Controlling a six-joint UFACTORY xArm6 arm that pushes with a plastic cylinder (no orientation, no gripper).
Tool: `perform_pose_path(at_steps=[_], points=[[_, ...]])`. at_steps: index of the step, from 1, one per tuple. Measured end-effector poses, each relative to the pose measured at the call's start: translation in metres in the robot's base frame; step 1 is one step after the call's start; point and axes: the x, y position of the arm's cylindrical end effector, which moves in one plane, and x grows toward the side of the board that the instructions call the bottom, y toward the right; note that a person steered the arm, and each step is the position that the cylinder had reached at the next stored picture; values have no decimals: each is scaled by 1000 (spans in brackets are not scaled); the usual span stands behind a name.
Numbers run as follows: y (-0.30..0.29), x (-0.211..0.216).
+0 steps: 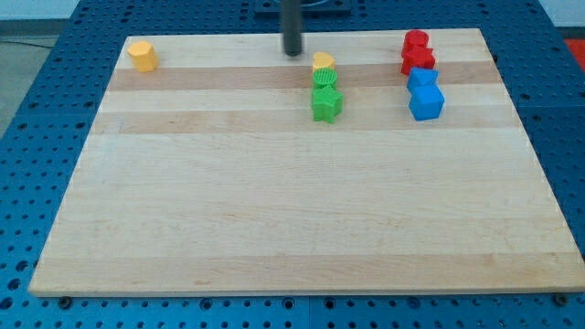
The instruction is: Push the yellow heart to the bottom right of the yellow hexagon
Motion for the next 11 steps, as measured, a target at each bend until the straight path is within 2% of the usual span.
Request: perform_pose_path(at_steps=[1,2,3,8,11], points=[[70,10],[68,45],[27,55],[-155,47],[-194,48]])
